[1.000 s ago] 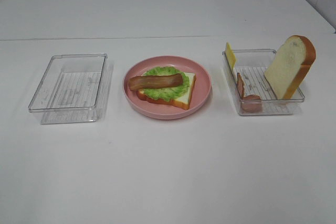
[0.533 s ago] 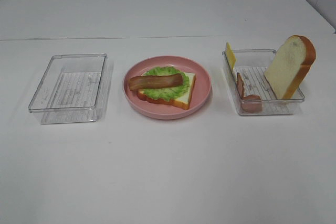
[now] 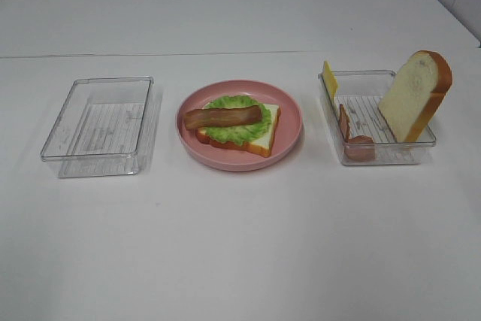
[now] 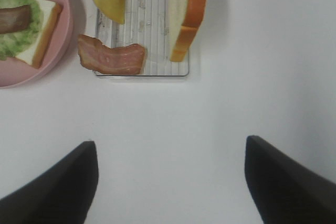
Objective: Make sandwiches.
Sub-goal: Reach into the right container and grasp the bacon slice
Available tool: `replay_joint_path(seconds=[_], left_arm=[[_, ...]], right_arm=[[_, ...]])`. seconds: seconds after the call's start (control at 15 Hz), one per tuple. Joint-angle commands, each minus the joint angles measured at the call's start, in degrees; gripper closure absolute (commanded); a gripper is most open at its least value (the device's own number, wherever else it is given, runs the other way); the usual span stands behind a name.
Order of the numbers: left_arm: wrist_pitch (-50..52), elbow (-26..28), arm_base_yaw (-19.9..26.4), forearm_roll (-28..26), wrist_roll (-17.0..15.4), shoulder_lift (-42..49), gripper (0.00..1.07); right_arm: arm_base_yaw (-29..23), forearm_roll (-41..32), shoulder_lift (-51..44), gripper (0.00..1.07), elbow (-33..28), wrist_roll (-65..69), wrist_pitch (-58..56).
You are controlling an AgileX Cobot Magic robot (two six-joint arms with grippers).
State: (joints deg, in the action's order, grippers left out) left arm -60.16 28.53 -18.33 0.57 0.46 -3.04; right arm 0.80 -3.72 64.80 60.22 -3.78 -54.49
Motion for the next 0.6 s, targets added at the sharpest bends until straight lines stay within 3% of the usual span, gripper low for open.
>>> replay_joint_path(seconds=[0.07,0.6], left_arm=[[0.23,0.00,-0.06,-0.57,0.11,3.67,0.25],[0.23,0.00,-0.06,-0.57,0.11,4.81,0.25]], right_arm=[[0.40,-5.16,7.91,0.34,5.04,-5.50,-2.41],[0.29,-14.44,25.15,0.37,13.58,-12.55,-4.24]])
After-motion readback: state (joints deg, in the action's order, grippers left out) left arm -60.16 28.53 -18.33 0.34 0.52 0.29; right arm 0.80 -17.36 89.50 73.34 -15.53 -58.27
